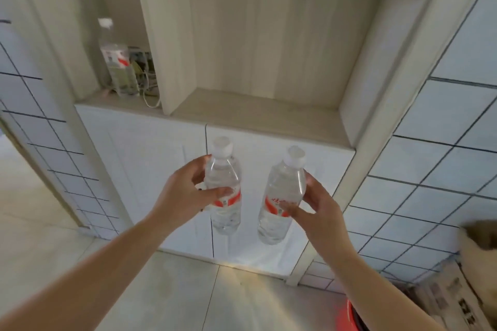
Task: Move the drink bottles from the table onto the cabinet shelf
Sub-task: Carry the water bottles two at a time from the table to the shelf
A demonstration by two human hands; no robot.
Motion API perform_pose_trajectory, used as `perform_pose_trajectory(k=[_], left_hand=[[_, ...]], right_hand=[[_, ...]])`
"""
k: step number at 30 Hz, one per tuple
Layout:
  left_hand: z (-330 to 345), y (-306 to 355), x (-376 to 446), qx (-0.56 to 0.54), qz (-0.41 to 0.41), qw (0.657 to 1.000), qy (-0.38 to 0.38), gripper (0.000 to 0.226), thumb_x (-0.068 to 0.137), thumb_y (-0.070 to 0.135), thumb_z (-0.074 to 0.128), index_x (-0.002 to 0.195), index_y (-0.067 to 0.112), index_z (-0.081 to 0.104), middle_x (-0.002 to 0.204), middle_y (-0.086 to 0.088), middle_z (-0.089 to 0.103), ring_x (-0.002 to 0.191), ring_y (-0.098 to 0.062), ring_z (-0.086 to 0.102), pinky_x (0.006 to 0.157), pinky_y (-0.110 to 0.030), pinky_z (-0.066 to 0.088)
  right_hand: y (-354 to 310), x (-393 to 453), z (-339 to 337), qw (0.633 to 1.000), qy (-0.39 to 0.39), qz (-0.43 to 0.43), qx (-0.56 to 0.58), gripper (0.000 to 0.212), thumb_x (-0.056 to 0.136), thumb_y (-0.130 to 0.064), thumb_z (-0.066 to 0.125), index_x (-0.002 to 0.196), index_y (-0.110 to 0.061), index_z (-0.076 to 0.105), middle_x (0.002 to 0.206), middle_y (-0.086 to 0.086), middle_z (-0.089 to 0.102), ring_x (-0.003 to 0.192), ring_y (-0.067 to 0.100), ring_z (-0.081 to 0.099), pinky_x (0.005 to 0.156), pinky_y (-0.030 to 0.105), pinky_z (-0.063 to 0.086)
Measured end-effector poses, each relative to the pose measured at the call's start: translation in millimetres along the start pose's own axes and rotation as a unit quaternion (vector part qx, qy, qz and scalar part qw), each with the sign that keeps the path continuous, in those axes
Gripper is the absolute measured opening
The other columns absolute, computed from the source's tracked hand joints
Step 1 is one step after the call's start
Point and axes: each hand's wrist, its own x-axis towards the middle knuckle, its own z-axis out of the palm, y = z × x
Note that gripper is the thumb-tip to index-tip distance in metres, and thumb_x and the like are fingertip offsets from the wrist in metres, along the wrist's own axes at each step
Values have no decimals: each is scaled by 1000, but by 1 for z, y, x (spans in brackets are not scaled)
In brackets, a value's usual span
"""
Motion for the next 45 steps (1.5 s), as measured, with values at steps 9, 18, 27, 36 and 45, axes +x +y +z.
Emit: perform_pose_trajectory(k=[9,18,27,36,45], left_hand=[[-37,2,138,-3,30,1000,-8,53,66,24,85,110,41,62,101,22,73,98,6,66,91,-28,52],[-82,21,265,-30,70,995,-70,69,52,38,90,116,31,64,104,15,75,99,-3,69,90,-32,52],[-78,32,319,-15,88,993,-75,50,69,20,84,112,36,65,101,19,74,97,2,69,87,-26,52],[-65,16,341,-28,82,994,-66,50,69,24,81,110,44,60,103,24,73,99,3,68,90,-23,51],[-43,-18,332,-79,61,995,11,55,73,26,79,122,34,56,111,14,72,107,0,65,89,-23,55]], right_hand=[[-27,148,33,998,15,-54,-7,56,76,-23,75,125,-39,52,106,-23,68,102,-9,59,85,19,45],[-51,259,60,995,52,-86,17,54,76,-10,74,123,-30,57,105,-17,71,101,2,65,81,17,52],[-54,322,66,995,31,-87,-28,62,71,-15,76,126,-34,54,104,-23,70,103,-4,63,90,20,49],[-52,349,71,995,0,-91,-43,61,69,-31,73,126,-40,51,102,-32,67,100,-12,60,83,15,45],[-37,343,81,995,8,-100,0,68,73,-30,77,133,-31,46,118,-22,62,107,-1,62,75,2,45]])
